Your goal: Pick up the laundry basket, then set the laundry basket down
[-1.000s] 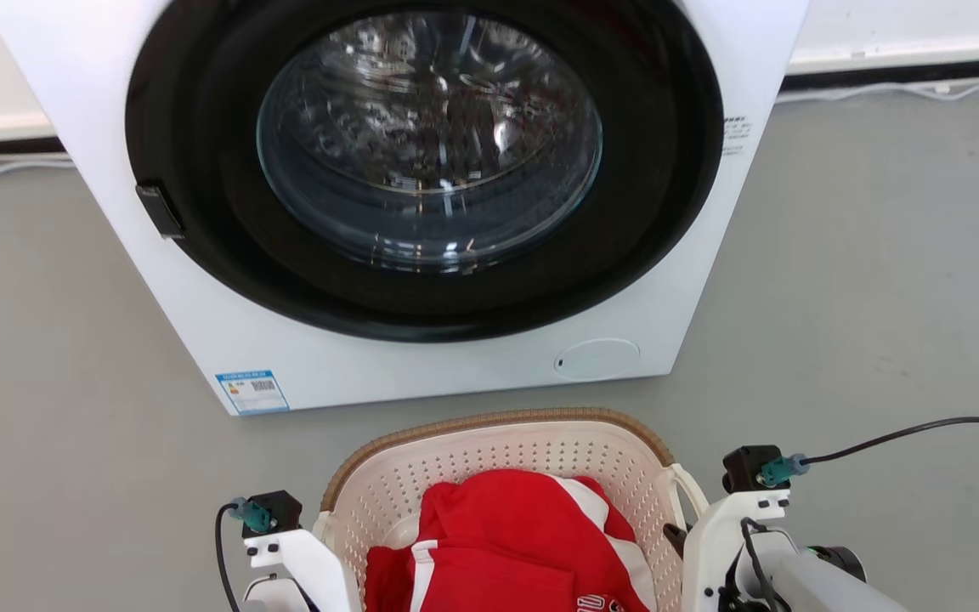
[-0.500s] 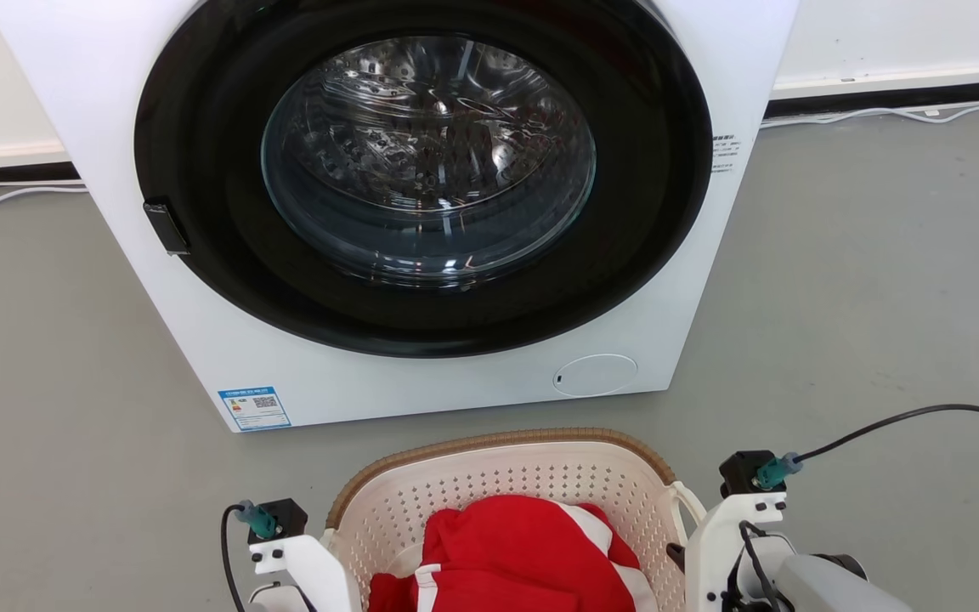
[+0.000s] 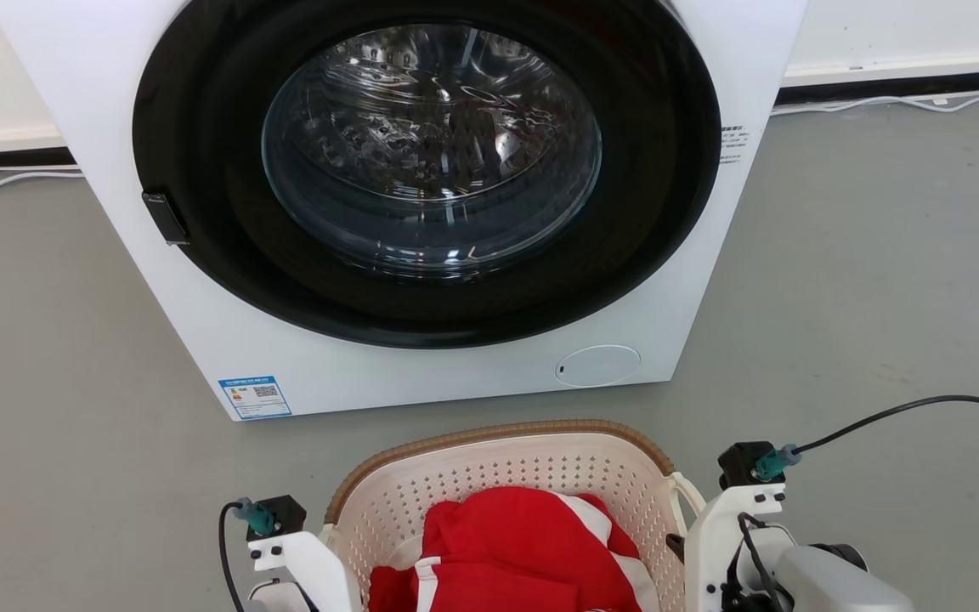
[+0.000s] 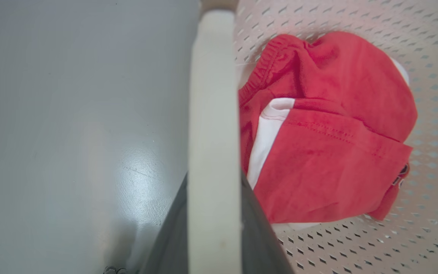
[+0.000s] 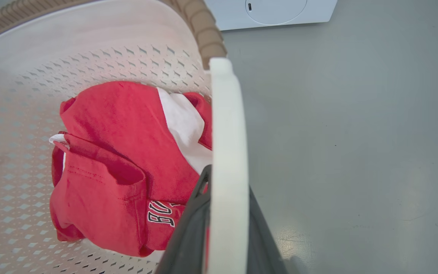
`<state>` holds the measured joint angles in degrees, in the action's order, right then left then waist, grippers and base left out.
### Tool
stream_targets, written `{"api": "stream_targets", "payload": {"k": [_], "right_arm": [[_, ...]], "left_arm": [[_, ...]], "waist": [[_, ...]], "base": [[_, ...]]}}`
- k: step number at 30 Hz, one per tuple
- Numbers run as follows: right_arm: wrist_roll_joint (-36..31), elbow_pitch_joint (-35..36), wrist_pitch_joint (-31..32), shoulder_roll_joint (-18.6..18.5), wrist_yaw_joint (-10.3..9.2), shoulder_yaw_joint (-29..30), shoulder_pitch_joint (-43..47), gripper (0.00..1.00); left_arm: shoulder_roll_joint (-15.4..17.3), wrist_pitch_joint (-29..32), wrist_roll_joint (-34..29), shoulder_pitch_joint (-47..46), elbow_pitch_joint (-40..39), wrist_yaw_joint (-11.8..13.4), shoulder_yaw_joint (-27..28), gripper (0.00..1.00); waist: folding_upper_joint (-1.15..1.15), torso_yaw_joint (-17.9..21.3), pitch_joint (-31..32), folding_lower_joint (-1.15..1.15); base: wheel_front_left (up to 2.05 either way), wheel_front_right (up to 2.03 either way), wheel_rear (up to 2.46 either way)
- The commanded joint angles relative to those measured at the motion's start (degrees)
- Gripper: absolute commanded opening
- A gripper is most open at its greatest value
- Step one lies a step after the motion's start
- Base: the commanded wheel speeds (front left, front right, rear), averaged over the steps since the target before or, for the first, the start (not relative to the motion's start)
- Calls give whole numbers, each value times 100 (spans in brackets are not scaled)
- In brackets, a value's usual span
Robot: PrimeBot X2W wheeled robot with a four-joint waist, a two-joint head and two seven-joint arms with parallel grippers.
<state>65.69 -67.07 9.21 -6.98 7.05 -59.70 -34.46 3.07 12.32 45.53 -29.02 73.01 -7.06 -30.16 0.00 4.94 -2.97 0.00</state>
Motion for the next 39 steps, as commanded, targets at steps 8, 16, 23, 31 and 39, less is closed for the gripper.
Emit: {"api": "stream_targets", "payload": {"k": [8,16,23,31,39], "right_arm": [[116,65,-138,-75,44,-190,-217,0],[231,64,-176,-84,44,-308,-234,0],[315,69,-202,-100,44,-390,-247,0],[408,103,-392,-134,44,-502,-309,0],[471,128,-731,-154,44,-573,-372,0]], "left_arm": [[190,-80,102,-245,-26,-43,-19,0],[212,-167,198,-254,-7,-43,-89,0],[224,-194,255,-271,8,-43,-147,0],[248,-405,289,-357,18,-43,-251,0],[270,-744,285,-491,20,-43,-347,0]], "waist": [[0,15,-38,0],[0,31,-46,0],[0,36,-71,0],[0,29,-211,0],[0,19,-485,0]], "base": [[0,0,0],[0,0,0],[0,0,0],[0,0,0],[0,0,0]]}}
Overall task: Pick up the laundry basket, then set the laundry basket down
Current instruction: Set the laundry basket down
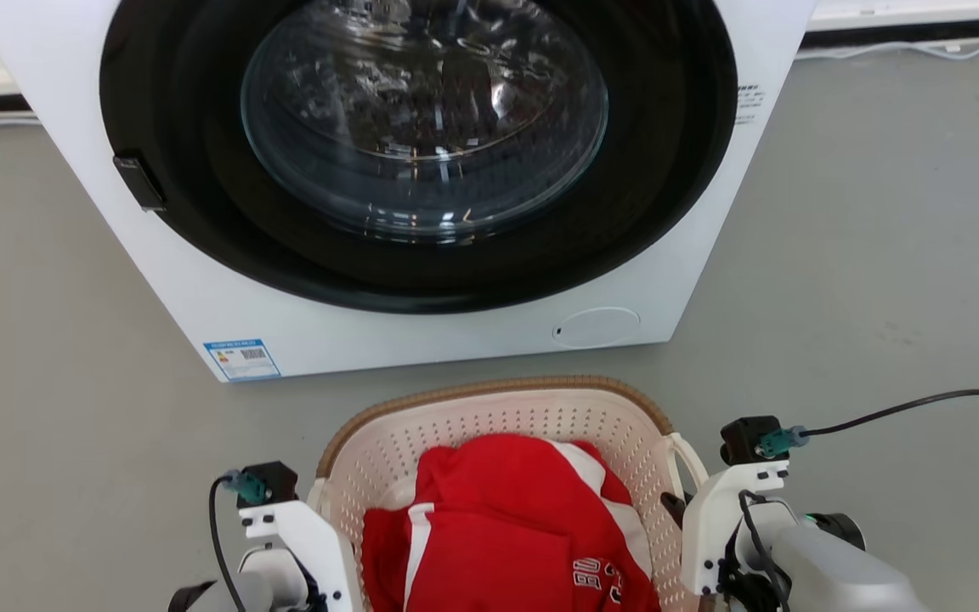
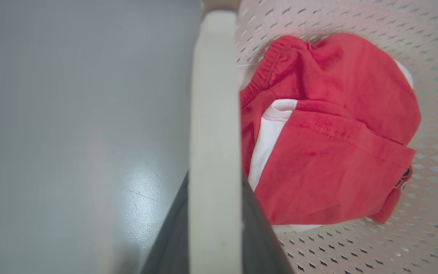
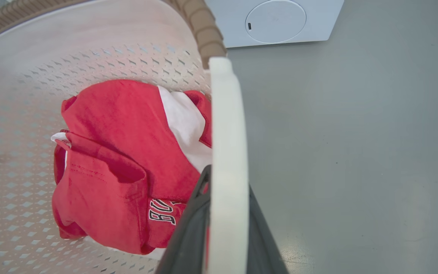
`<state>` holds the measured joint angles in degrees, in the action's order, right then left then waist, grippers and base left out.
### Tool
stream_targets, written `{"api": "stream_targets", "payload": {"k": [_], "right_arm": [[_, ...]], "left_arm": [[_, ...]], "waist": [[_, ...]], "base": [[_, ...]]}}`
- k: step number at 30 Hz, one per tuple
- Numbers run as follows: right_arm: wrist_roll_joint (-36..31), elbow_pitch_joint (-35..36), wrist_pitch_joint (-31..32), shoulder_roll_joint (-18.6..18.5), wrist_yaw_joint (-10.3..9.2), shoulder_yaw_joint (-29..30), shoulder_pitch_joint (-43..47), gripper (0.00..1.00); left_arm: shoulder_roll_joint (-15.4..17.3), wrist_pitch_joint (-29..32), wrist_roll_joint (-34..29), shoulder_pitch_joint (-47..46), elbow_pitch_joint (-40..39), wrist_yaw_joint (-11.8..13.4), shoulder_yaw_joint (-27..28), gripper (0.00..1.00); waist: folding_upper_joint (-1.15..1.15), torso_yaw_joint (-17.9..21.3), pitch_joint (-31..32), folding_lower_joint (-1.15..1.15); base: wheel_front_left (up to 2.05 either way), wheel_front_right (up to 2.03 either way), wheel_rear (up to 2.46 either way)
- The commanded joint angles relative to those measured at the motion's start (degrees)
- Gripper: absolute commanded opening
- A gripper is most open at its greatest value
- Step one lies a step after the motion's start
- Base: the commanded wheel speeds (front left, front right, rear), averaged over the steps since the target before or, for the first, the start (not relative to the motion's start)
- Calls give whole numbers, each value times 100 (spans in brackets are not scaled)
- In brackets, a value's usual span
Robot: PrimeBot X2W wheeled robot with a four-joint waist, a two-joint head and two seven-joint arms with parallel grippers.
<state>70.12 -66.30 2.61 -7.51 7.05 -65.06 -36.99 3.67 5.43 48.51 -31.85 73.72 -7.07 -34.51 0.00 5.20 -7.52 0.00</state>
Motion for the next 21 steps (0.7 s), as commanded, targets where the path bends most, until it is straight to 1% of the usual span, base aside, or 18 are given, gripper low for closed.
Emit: {"api": "stream_targets", "payload": {"k": [1,9,21], "right_arm": [[35,53,-119,-110,44,-47,-123,0],[85,61,-440,-189,44,-124,-205,0],[163,71,-750,-334,44,-210,-574,0]], "left_arm": [[210,-101,-14,-228,-50,-42,78,0],[191,-499,-31,-423,-46,-42,-11,0],[153,-909,-96,-979,-11,-19,-90,0]], "waist": [[0,-12,-75,0],[0,-76,-538,0],[0,-163,-1546,0]], "base": [[0,0,0],[0,0,0],[0,0,0]]}}
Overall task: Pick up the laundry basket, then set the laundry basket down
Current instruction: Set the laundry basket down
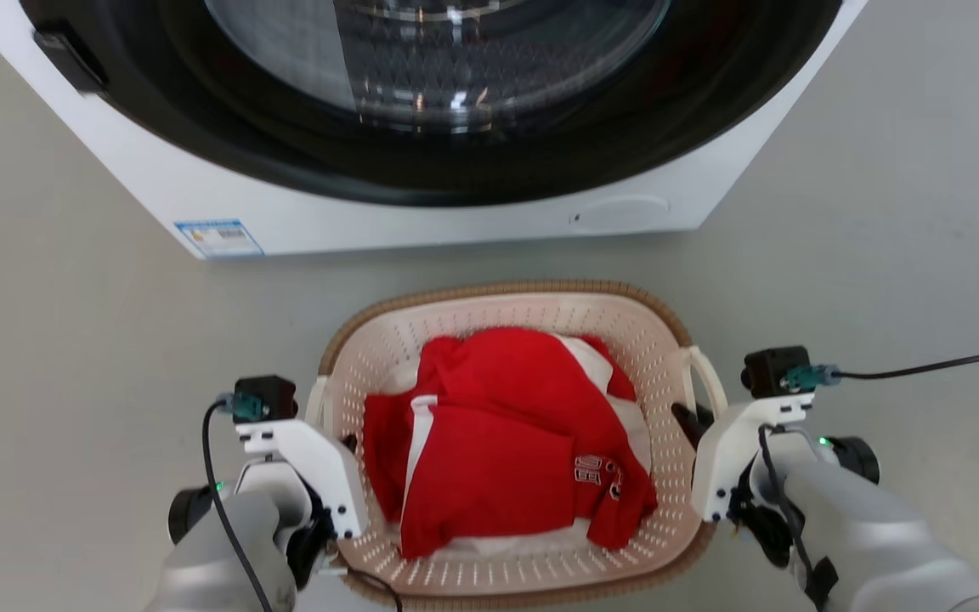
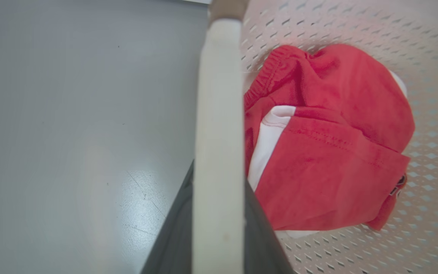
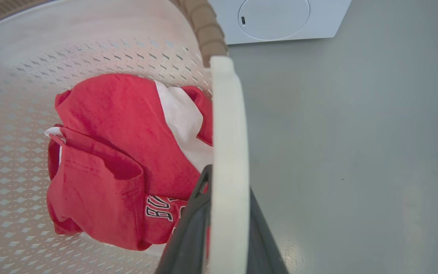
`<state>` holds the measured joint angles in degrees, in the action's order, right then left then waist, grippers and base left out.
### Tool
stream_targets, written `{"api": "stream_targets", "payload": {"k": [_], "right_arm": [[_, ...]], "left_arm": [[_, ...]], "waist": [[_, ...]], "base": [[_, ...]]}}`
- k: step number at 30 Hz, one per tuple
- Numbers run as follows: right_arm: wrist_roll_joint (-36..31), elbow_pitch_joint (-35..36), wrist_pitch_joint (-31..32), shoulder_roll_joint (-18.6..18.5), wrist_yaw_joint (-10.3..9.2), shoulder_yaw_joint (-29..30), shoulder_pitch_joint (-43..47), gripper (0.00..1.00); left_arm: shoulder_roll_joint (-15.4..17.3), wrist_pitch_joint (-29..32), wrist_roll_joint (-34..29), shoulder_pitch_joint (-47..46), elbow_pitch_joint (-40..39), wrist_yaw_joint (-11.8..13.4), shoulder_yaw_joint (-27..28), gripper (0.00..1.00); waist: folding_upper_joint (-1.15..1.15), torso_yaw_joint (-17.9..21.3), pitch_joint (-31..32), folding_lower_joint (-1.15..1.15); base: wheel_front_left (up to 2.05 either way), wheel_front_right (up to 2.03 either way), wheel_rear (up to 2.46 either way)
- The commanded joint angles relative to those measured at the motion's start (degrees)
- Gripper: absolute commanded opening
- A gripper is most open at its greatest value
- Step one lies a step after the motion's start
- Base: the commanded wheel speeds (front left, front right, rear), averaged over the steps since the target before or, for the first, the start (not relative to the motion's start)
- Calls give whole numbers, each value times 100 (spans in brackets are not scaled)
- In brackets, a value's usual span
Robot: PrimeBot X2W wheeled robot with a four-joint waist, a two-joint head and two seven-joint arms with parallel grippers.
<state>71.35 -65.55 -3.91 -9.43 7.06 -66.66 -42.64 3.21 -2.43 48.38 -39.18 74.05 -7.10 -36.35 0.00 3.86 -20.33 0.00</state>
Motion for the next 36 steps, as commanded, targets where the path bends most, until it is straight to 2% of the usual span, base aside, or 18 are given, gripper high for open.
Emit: {"api": "stream_targets", "payload": {"k": [1,22,36], "right_arm": [[44,4,-135,-156,43,-55,-48,0],[193,170,-912,-318,43,-141,-613,0],[173,150,-1089,-335,43,-169,-916,0]], "left_arm": [[194,-148,-88,-299,-41,-10,89,0],[117,-843,-169,-1202,-16,219,25,0],[46,-1147,-193,-1560,-12,355,-4,0]], "waist": [[0,-38,-355,0],[0,-234,-2084,0],[0,-363,-2823,0]], "base": [[0,0,0],[0,0,0],[0,0,0]]}}
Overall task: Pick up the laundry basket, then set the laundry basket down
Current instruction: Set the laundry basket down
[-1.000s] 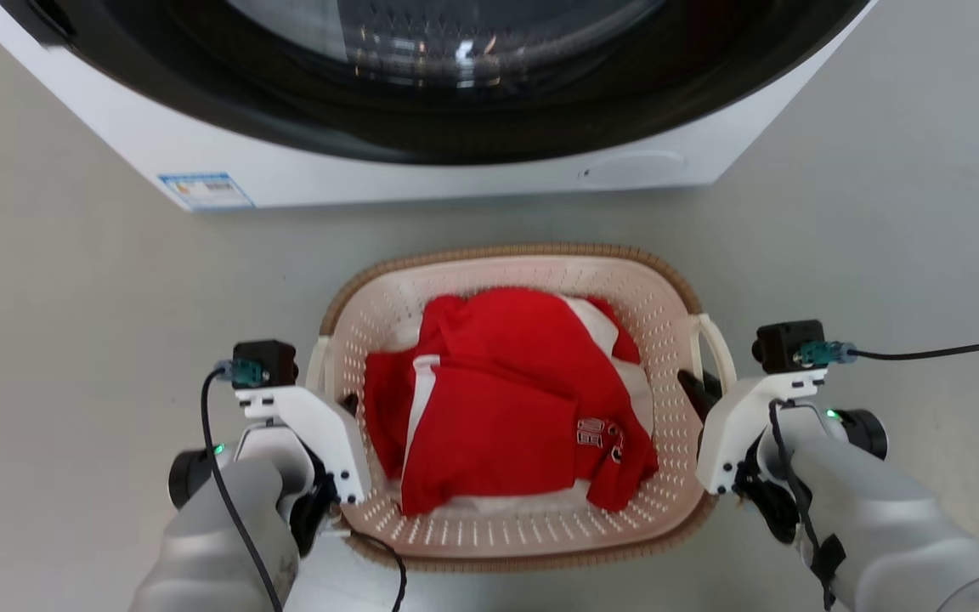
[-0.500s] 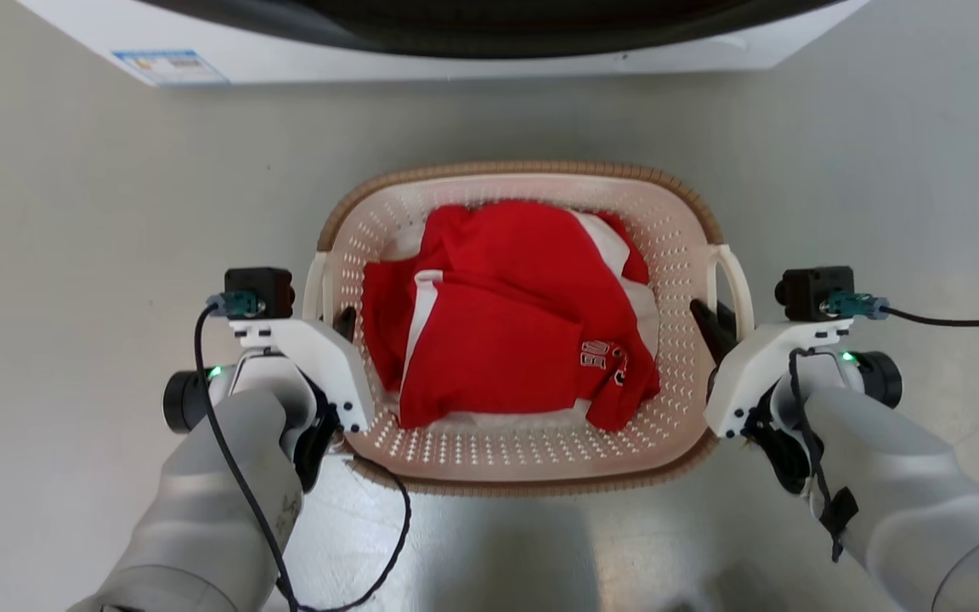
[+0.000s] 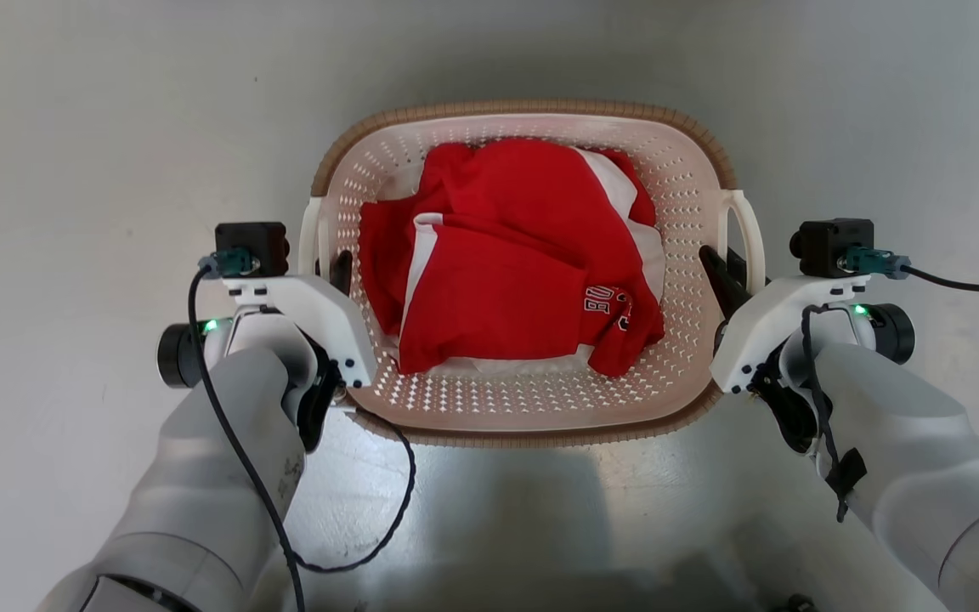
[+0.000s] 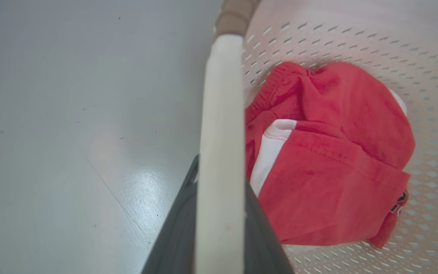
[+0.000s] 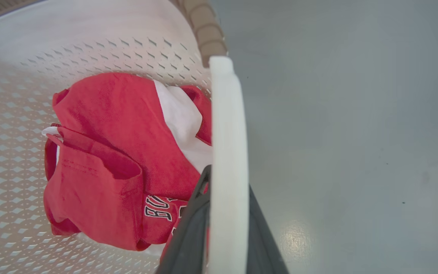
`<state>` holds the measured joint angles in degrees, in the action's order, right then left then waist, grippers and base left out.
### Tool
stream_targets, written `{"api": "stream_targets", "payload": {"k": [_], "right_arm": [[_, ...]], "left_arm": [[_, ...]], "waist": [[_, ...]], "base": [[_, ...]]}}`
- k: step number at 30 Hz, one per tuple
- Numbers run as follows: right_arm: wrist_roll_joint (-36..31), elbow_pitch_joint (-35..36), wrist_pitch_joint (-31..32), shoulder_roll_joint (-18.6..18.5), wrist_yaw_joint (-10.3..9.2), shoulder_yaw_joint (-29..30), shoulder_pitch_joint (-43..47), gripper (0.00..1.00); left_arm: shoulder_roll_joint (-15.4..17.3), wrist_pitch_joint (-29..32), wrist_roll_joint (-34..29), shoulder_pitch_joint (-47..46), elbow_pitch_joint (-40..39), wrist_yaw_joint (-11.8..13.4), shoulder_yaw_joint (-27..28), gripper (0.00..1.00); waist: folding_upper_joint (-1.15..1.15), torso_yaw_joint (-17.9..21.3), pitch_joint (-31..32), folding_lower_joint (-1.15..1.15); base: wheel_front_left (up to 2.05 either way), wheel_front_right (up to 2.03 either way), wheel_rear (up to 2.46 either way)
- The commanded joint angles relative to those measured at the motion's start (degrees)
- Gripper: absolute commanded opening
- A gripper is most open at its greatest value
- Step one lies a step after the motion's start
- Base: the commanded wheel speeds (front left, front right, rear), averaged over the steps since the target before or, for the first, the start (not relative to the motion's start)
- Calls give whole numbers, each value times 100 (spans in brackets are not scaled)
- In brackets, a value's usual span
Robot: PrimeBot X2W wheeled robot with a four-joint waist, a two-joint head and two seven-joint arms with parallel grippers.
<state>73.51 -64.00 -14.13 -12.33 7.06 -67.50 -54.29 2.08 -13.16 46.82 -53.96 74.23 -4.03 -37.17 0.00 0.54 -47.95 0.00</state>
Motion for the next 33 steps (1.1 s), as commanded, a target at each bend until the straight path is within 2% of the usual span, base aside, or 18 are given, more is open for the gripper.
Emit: {"api": "stream_targets", "payload": {"k": [1,23,24,25,26,27,33], "right_arm": [[-51,-9,-70,-45,43,-83,232,0],[-446,-12,-86,-75,43,242,153,0],[-456,-20,-86,-70,43,255,161,6],[-464,-29,-86,-63,43,264,169,33],[-470,-27,-86,-58,43,283,171,80],[-476,-24,-86,-53,43,302,175,100],[-490,-30,-86,-12,43,417,221,100]], "left_arm": [[154,-87,-39,-100,-29,50,75,0],[87,-183,-135,-242,-178,135,158,0],[87,-183,-144,-235,-179,134,167,0],[86,-183,-151,-227,-178,135,178,46],[85,-183,-157,-215,-176,137,189,100],[85,-183,-163,-204,-173,138,197,100],[82,-184,-192,-142,-157,120,239,100]], "waist": [[0,-41,-98,0],[0,-172,-422,0],[0,-172,-419,0],[0,-172,-414,0],[0,-169,-408,0],[0,-166,-400,0],[0,-136,-321,0]], "base": [[0,0,0],[0,0,0],[0,0,0],[0,0,0],[0,0,0],[0,0,0],[0,0,0]]}}
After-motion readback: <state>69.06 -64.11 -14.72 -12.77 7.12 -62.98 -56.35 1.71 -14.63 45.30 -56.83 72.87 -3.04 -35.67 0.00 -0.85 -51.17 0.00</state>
